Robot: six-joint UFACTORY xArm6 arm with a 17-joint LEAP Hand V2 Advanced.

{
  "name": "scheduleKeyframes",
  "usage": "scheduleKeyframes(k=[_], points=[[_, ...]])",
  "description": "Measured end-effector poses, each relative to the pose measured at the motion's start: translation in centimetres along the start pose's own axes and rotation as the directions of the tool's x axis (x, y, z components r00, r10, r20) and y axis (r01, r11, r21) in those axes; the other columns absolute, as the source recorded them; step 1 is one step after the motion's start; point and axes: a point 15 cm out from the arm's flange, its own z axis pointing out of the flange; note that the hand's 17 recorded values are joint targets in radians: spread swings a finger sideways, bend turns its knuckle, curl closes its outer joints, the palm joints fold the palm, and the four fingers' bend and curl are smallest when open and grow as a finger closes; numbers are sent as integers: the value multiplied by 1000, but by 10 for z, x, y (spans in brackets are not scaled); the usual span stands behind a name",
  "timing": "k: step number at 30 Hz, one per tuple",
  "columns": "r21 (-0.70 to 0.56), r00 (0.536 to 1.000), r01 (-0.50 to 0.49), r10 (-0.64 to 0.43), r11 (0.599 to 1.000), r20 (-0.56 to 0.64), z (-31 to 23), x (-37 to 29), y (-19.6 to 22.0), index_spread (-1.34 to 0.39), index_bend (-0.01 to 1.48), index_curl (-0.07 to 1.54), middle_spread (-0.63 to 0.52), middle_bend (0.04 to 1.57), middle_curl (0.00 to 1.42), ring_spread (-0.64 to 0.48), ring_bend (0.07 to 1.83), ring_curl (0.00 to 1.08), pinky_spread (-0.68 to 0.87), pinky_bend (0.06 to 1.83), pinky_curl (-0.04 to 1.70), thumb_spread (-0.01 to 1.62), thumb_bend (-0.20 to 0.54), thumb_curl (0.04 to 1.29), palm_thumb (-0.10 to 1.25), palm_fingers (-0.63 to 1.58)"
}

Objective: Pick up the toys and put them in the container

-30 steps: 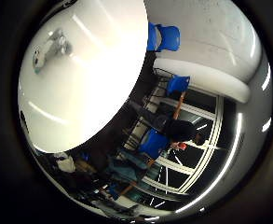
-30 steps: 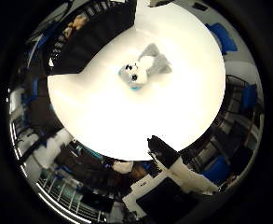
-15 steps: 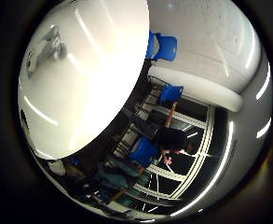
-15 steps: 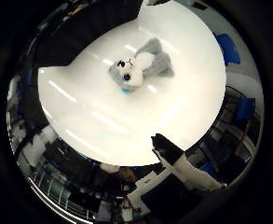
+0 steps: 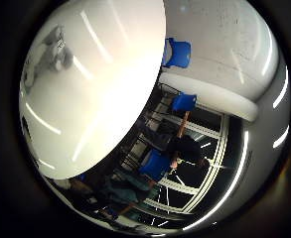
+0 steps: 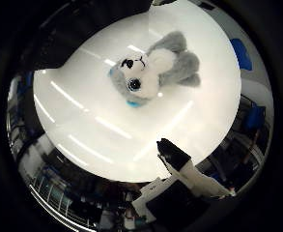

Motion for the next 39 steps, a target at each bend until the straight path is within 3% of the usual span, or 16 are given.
scheduleKeyframes(k=[21,26,28,29,31,32,33,35,39], points=[[-21,996,-1,3,1000,92,56,-46,-24,-432,152,207,5,196,311,147,350,264,340,500,310,958,-27,331,700,-9],[-20,997,-7,9,1000,83,51,-40,-19,-423,190,262,-111,259,334,9,409,265,303,419,276,959,-27,328,688,278],[-23,997,-20,21,1000,73,47,-32,-8,-426,188,282,-217,421,384,-144,536,283,113,372,239,961,-22,332,701,639],[-23,997,-26,27,999,66,44,-28,-4,-426,181,284,-245,480,406,-190,595,299,17,417,244,962,-22,333,705,811],[-26,998,-26,27,999,53,38,-19,6,-426,196,312,-301,607,476,-304,741,365,-340,561,268,975,-20,337,725,1116],[-29,998,-22,23,999,52,35,-17,9,-425,200,333,-307,643,501,-322,763,388,-420,608,286,980,-20,338,732,1123],[-29,999,-18,19,999,49,31,-14,12,-423,278,381,-297,733,544,-326,832,423,-503,672,312,984,-18,342,746,1289],[-38,999,-16,18,999,51,23,-13,20,-402,484,492,-250,888,612,-312,949,478,-535,799,373,993,-15,351,771,1374],[-82,998,-17,23,996,65,9,-17,40,-333,789,676,-175,1116,695,-250,1155,561,-432,1058,507,987,-6,393,875,1335]])
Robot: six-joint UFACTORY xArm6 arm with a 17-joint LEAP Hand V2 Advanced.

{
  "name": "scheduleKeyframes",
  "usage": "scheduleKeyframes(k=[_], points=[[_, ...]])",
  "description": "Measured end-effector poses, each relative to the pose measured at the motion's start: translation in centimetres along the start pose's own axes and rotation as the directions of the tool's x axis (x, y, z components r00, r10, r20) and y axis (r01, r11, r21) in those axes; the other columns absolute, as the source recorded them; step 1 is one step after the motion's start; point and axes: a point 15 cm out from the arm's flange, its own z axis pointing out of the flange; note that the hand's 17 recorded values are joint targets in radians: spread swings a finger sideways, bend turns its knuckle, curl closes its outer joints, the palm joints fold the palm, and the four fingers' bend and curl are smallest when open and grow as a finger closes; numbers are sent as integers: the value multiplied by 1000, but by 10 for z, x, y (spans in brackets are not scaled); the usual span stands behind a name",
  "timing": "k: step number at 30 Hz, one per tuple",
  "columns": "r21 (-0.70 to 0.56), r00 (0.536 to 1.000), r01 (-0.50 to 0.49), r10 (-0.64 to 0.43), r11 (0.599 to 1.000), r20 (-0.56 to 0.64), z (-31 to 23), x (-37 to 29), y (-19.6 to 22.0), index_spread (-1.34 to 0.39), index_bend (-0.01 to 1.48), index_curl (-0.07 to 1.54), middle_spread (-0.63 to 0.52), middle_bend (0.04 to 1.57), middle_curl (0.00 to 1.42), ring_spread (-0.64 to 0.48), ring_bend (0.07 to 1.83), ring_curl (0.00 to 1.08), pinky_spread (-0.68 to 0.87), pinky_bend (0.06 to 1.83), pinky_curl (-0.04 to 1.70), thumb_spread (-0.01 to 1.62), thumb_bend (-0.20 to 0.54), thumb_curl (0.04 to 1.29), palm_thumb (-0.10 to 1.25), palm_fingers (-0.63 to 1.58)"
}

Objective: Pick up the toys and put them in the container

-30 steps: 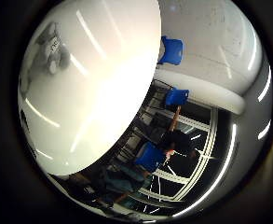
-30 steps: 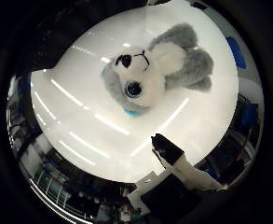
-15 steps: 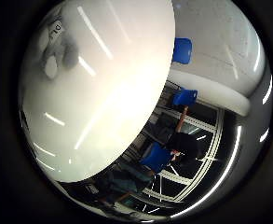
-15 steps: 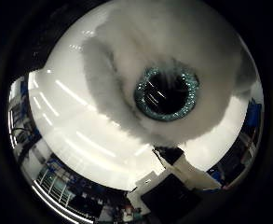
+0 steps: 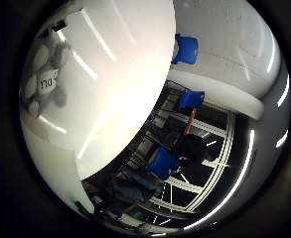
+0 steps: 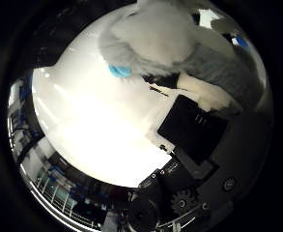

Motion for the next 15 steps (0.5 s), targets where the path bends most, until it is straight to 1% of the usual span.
scheduleKeyframes(k=[4,6,9,13,15], points=[[-81,999,-13,17,997,44,-15,-7,31,-273,948,776,-153,1239,740,-221,1294,616,-333,1218,603,969,-5,451,992,1227],[-93,997,-17,23,996,71,-26,-11,41,-258,973,800,-148,1280,752,-217,1334,634,-301,1269,639,957,-2,485,1044,1186],[-87,992,-21,32,996,124,-45,-18,54,-240,988,827,-133,1328,756,-211,1367,654,-263,1298,679,928,-9,536,1081,1155],[-127,982,-16,40,992,187,-69,-29,80,-230,999,853,-124,1358,749,-205,1384,669,-236,1308,719,888,-12,595,1096,1132],[-127,980,-20,44,992,192,-89,-27,90,-228,1004,868,-121,1376,744,-204,1387,677,-226,1300,744,844,-17,634,1095,1115]])
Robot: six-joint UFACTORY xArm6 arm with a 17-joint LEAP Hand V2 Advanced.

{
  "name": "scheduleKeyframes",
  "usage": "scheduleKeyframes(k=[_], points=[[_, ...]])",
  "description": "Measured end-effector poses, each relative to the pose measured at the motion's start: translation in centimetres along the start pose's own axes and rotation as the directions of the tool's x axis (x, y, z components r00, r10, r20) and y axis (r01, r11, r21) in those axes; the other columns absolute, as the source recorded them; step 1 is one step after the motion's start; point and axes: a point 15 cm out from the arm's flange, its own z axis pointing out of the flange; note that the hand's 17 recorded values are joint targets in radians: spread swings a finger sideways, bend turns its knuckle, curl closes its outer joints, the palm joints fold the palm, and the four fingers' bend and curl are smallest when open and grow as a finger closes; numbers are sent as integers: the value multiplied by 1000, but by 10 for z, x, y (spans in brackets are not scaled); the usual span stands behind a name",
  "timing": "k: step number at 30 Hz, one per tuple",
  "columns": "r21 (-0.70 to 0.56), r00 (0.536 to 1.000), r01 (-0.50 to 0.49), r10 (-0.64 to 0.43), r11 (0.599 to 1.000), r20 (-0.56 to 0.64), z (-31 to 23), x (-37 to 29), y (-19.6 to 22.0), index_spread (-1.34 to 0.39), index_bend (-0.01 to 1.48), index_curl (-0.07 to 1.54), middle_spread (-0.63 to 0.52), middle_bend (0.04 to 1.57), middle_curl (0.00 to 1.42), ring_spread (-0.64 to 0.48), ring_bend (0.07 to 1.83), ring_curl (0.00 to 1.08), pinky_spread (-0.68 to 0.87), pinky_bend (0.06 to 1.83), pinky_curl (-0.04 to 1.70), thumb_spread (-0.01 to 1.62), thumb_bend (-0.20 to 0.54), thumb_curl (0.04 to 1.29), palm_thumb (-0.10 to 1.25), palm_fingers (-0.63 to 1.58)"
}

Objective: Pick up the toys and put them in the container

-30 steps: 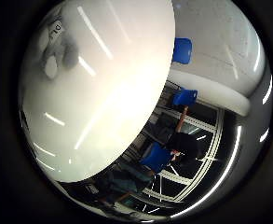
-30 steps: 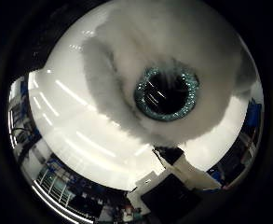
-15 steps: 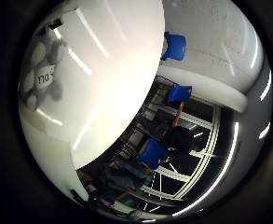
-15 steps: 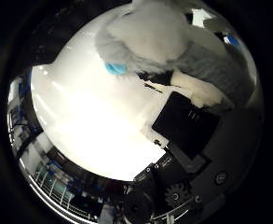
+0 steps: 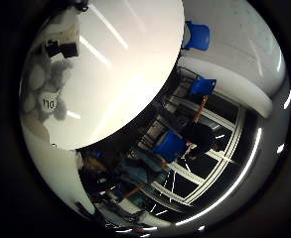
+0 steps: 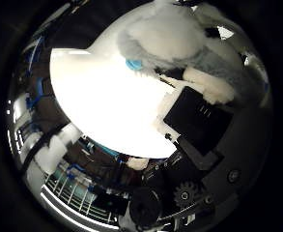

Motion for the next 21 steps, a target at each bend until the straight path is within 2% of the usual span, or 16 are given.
scheduleKeyframes(k=[3,8,13,21], points=[[19,999,-21,21,1000,-30,-33,12,12,-228,1004,884,-120,1389,739,-205,1389,687,-223,1279,772,776,-17,680,1101,1101],[71,998,-63,64,996,-17,-75,18,14,-230,993,906,-110,1407,732,-208,1385,701,-223,1240,817,711,-15,741,1102,1093],[208,994,-104,92,973,63,-117,0,-20,-234,990,926,-107,1415,725,-211,1377,713,-226,1199,865,663,-18,784,1101,1089],[332,988,-152,145,931,45,-188,-3,-80,-239,978,946,-106,1419,718,-215,1360,725,-238,1148,933,620,-19,826,1098,1090]])
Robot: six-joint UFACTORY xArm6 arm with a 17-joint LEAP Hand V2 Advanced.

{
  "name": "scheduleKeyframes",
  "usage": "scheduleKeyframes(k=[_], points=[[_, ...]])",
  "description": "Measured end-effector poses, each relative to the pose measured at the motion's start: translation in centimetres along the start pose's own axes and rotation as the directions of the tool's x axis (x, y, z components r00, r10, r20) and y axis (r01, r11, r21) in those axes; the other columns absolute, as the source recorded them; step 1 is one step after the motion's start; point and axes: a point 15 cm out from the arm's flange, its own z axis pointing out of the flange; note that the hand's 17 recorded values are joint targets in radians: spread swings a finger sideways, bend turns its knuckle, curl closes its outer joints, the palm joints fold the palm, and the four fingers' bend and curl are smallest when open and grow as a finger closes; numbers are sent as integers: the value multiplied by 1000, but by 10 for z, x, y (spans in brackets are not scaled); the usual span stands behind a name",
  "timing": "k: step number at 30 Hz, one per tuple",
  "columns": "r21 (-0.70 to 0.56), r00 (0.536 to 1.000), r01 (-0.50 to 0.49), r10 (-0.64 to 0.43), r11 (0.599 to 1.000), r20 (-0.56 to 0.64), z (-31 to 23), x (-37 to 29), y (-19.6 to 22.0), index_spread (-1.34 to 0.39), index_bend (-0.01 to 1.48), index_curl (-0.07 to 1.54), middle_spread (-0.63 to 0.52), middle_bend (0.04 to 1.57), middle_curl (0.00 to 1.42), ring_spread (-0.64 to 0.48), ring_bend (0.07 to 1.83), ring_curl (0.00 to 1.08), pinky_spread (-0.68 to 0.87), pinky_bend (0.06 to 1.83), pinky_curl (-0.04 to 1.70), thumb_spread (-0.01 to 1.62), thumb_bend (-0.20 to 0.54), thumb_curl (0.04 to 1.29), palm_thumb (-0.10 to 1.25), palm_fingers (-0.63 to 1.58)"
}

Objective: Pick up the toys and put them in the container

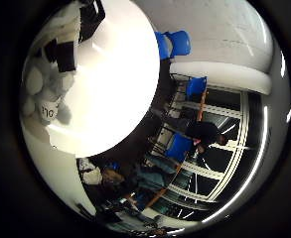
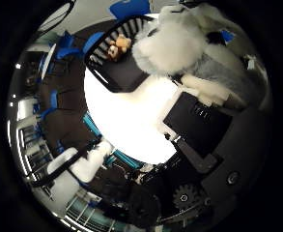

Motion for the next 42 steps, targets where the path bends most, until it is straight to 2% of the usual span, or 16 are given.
scheduleKeyframes(k=[4,9,14,20,21,25,27,29,30,31,32,34,36,37,40,42], points=[[52,998,-14,11,999,55,-1,-28,-58,-241,971,954,-105,1420,714,-217,1358,734,-246,1121,968,610,-20,839,1092,1092],[75,998,-12,7,997,66,-1,-51,-110,-243,965,961,-105,1419,711,-217,1347,738,-256,1096,1005,597,-19,852,1089,1094],[73,997,5,-11,997,76,6,-86,-141,-244,960,967,-106,1416,712,-219,1348,746,-264,1075,1030,593,-19,859,1088,1096],[58,996,17,-22,998,86,14,-113,-160,-246,966,975,-106,1413,712,-220,1339,751,-271,1058,1051,588,-23,868,1072,1103],[56,996,16,-21,998,88,16,-115,-161,-246,962,975,-106,1411,711,-220,1337,752,-272,1067,1054,606,-30,862,1045,1112],[43,996,13,-17,999,91,19,-117,-160,-242,938,951,-115,1381,704,-221,1336,749,-275,1100,1053,875,-43,752,912,1113],[34,996,13,-16,999,90,20,-116,-158,-254,809,902,-145,1303,677,-233,1308,707,-327,1058,974,960,-47,666,801,1080],[12,996,12,-13,1000,86,22,-114,-151,-286,565,852,-180,1211,642,-254,1281,665,-424,1032,888,1001,-40,608,744,967],[-5,996,10,-10,1000,86,23,-112,-146,-343,317,787,-218,1129,619,-279,1266,645,-499,1036,846,1039,-37,569,703,697],[-22,996,10,-8,1000,87,24,-110,-140,-401,240,726,-243,1029,587,-282,1197,615,-465,981,834,1068,-32,540,681,440],[-39,996,8,-4,999,90,25,-108,-134,-441,251,692,-244,933,552,-268,1141,593,-405,917,823,1084,-30,521,667,293],[-59,996,-6,12,998,94,26,-100,-123,-501,286,616,-209,744,473,-176,956,501,-170,820,785,1106,-25,478,654,118],[-53,995,-24,29,998,92,20,-92,-116,-527,320,563,-170,618,415,-84,802,417,89,751,728,1102,-21,451,669,68],[-45,995,-28,32,999,92,16,-90,-113,-528,323,547,-153,582,401,-57,772,402,169,724,708,1097,-17,444,684,61],[-20,994,-46,48,999,93,3,-82,-106,-531,322,492,-119,515,367,33,639,329,371,598,607,1077,-21,424,704,75],[4,991,-69,68,998,117,-5,-81,-101,-527,303,463,-112,478,352,60,590,302,431,536,554,1069,-19,415,718,107]])
